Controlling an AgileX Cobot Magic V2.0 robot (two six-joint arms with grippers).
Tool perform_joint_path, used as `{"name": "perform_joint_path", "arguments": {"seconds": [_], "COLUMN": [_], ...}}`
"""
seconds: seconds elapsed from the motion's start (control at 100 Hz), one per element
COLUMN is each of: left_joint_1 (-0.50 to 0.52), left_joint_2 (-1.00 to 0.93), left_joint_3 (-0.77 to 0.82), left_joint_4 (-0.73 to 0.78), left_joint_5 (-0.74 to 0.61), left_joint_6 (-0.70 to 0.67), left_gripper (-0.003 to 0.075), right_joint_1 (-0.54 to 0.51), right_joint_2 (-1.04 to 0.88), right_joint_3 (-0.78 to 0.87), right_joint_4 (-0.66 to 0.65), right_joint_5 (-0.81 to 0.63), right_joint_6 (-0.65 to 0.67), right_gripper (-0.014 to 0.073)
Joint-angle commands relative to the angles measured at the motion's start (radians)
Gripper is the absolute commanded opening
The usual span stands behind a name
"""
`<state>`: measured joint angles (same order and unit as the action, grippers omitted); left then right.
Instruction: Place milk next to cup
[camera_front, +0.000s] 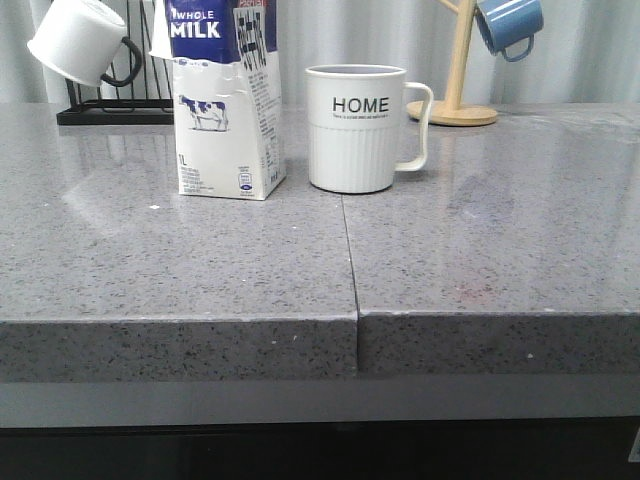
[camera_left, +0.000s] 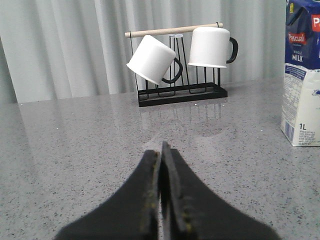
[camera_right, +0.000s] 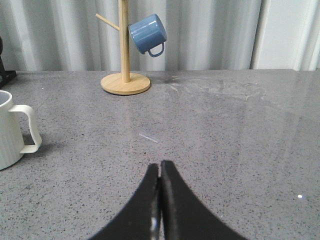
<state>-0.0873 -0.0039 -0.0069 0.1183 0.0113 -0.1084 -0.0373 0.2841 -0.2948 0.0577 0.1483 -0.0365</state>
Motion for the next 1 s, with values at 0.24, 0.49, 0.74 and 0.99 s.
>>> {"name": "perform_joint_path", "arguments": {"seconds": [0.24, 0.49, 0.74, 0.99], "left_joint_1": [0.002, 0.002, 0.002, 0.002], "left_joint_2": [-0.034, -0.034, -0.034, -0.034], "left_joint_3": [0.050, 0.050, 0.050, 0.050], "left_joint_4": [-0.011, -0.011, -0.011, -0.011], "left_joint_5": [-0.082, -0.082, -0.082, -0.082], "left_joint_6": [-0.011, -0.011, -0.011, -0.011], "left_gripper": [-0.0021, -0.0021, -0.0021, -0.0021], "right_joint_1": [0.005, 0.104, 0.112, 0.112], "right_joint_2": [-0.002, -0.141, -0.306, -0.314], "right_joint_3": [-0.021, 0.083, 0.228, 0.305], "right_joint_4": [-0.036, -0.079, -0.080, -0.079], "right_joint_5": [-0.084, -0.125, -0.172, -0.196], "right_joint_6": [-0.002, 0.012, 0.057, 0.075], "right_gripper": [-0.0068, -0.0068, -0.0068, -0.0068]}}
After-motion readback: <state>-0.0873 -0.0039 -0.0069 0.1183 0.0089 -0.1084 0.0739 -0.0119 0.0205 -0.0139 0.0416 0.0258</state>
